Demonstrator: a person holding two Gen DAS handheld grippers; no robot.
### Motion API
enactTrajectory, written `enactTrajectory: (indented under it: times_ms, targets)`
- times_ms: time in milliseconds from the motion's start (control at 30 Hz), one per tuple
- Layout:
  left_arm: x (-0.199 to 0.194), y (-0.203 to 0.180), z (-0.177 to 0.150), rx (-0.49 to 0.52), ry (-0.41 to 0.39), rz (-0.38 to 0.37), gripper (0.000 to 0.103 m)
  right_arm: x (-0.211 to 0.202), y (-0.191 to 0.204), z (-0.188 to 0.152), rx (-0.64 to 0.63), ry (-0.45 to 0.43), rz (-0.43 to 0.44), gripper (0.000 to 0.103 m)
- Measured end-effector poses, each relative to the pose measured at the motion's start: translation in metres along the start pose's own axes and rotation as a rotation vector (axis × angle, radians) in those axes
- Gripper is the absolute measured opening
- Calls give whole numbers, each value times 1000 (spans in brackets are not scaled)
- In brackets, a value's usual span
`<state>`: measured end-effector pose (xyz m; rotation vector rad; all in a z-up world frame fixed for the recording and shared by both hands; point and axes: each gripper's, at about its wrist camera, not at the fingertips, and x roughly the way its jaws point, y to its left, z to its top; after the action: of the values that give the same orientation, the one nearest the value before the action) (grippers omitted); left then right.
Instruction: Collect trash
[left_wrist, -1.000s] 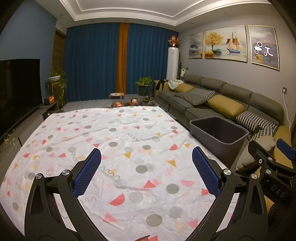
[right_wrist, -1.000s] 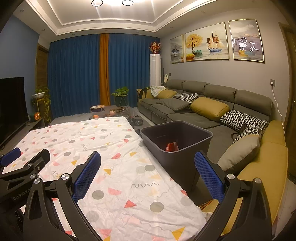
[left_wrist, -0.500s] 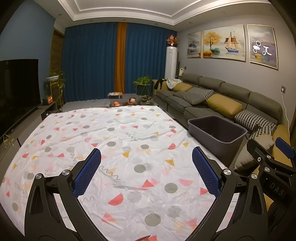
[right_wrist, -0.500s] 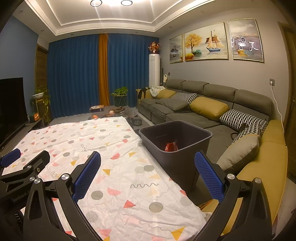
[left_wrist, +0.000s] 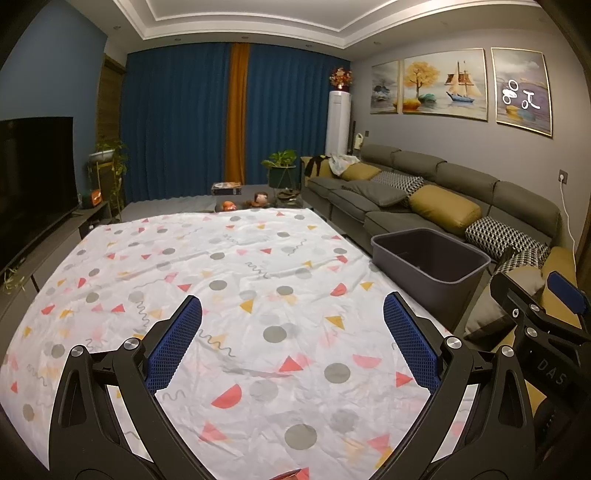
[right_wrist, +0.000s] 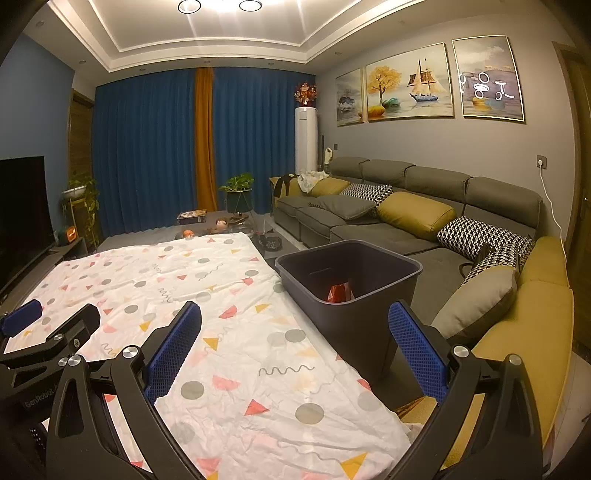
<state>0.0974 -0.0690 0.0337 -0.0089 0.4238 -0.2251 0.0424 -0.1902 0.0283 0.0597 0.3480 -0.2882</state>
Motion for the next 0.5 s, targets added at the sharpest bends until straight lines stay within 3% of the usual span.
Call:
enactTrajectory:
  times_ms: [500]
  targets:
    - [2, 1, 1, -1, 4, -10, 97, 0, -1, 3, 4, 1, -3, 97]
